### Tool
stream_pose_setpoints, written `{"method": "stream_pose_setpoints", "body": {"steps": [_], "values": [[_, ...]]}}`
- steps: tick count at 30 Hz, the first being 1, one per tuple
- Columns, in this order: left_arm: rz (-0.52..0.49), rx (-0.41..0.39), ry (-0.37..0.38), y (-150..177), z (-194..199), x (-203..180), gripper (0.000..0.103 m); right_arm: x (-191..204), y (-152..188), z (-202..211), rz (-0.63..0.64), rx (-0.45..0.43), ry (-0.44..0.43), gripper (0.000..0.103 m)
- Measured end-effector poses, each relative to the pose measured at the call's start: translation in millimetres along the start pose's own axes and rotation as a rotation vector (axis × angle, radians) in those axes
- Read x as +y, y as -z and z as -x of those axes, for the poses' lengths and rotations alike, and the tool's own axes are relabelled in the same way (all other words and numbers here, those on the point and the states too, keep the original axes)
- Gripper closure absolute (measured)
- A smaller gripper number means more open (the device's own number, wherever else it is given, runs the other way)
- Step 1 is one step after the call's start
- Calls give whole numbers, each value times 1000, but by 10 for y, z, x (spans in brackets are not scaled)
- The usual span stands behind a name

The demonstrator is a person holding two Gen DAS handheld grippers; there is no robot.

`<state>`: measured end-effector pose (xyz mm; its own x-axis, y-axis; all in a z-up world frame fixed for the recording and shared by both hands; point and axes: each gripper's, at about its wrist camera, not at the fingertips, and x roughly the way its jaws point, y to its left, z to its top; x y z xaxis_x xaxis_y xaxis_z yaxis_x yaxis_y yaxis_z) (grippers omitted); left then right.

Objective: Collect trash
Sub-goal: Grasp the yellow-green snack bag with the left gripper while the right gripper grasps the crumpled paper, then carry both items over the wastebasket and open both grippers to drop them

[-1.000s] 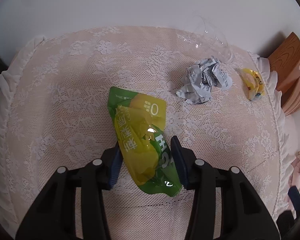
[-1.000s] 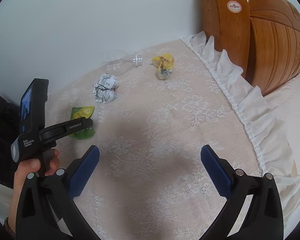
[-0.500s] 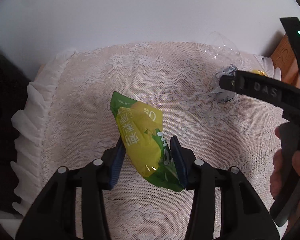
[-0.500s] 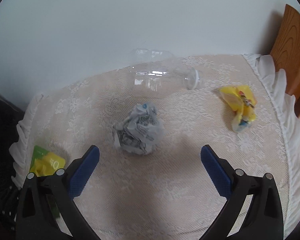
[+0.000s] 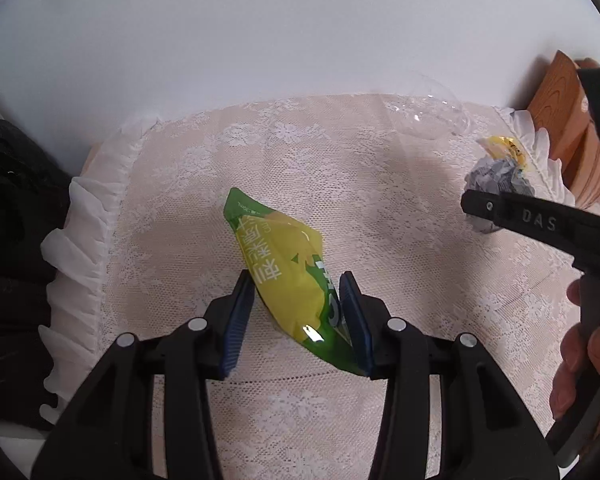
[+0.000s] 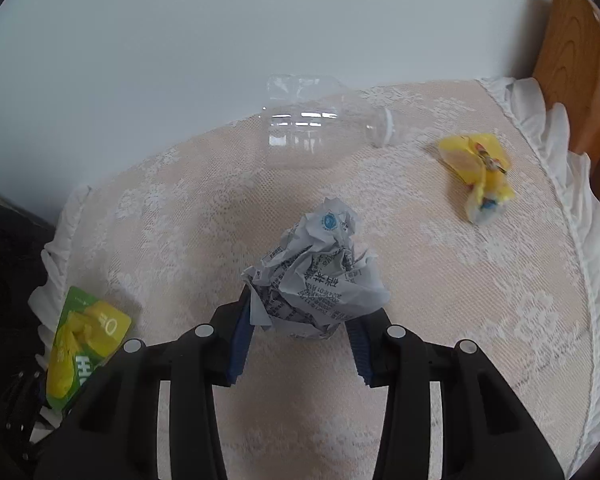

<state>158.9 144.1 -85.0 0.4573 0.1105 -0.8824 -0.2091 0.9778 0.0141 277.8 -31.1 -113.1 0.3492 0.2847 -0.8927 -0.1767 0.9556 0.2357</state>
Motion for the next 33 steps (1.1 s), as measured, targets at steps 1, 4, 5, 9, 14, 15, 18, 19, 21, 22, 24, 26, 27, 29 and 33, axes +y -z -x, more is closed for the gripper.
{"method": "stream_pose_setpoints", "body": {"steps": [1, 4, 5, 9, 14, 15, 18, 19, 21, 22, 24, 26, 27, 29, 33], "values": [[-16, -2, 8, 45, 56, -55, 59, -34, 54, 76, -8, -5, -6, 60], [-76, -8, 26, 219, 234, -235, 59, -215, 362, 418, -41, -20, -13, 60], [-94, -9, 35, 295, 298, -304, 59, -310, 522, 555, -54, -18, -10, 60], [-149, 14, 102, 616, 536, -576, 59, -625, 1032, 953, -101, -7, 12, 60], [-237, 34, 155, 1067, 819, -965, 59, -979, 1754, 1499, -179, -17, 65, 60], [-256, 38, 167, 1146, 870, -1044, 59, -1057, 1870, 1594, -194, -22, 76, 60], [-308, 38, 190, 1341, 1012, -1285, 59, -1256, 2222, 1827, -239, -46, 110, 60], [-326, 35, 197, 1396, 1063, -1367, 59, -1328, 2355, 1910, -259, -53, 115, 60], [-357, 23, 211, 1474, 1152, -1512, 59, -1451, 2529, 1988, -288, -64, 121, 60], [-373, 15, 218, 1515, 1202, -1588, 59, -1511, 2599, 2023, -299, -67, 125, 60], [-403, 0, 233, 1587, 1290, -1724, 59, -1628, 2759, 2121, -323, -76, 135, 60], [-427, -6, 243, 1656, 1357, -1853, 59, -1717, 2883, 2206, -341, -87, 140, 60], [-438, -6, 247, 1689, 1379, -1910, 59, -1752, 2908, 2233, -346, -91, 142, 60], [-462, -4, 254, 1761, 1417, -2016, 59, -1817, 2992, 2287, -357, -102, 146, 60], [-568, -18, 243, 1969, 1472, -2300, 59, -1943, 3252, 2473, -393, -156, 165, 60]]}}
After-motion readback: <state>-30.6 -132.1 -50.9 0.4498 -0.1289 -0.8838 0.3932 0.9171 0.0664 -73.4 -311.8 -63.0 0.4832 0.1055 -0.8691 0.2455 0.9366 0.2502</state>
